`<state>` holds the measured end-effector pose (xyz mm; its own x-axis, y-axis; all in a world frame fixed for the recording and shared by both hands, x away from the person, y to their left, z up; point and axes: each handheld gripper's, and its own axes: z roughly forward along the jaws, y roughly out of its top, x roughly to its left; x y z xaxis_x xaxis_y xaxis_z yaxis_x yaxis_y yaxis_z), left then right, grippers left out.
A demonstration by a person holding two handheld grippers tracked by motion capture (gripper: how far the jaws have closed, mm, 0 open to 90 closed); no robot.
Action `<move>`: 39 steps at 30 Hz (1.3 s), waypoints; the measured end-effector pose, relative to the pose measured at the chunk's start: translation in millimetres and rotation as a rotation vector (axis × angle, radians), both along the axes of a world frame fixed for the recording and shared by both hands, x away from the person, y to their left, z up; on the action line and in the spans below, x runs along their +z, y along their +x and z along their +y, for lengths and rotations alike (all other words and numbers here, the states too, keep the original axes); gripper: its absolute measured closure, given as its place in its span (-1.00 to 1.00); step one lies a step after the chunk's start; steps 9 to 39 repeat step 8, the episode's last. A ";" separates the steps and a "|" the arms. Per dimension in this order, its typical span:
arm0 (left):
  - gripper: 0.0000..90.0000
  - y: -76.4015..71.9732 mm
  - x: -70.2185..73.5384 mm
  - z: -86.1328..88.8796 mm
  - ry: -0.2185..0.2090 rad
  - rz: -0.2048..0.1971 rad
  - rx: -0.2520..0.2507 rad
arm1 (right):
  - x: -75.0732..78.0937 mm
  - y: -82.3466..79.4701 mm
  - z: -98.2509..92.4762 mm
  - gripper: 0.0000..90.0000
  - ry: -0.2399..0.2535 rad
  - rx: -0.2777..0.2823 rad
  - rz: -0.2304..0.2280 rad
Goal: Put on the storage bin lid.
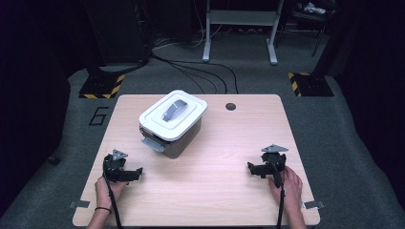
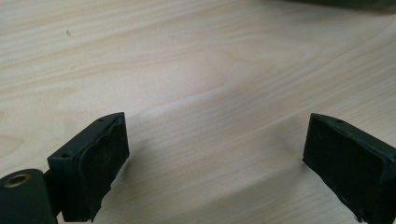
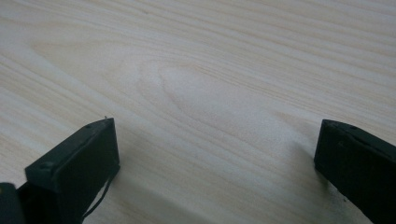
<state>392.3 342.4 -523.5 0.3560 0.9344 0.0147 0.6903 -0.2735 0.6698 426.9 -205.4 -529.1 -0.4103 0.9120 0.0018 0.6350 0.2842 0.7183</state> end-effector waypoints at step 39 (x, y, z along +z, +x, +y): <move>-0.89 -6.1 -7.7 3.4 -0.052 -0.074 0.028 | 0.0 0.0 0.0 -1.00 0.000 0.000 0.000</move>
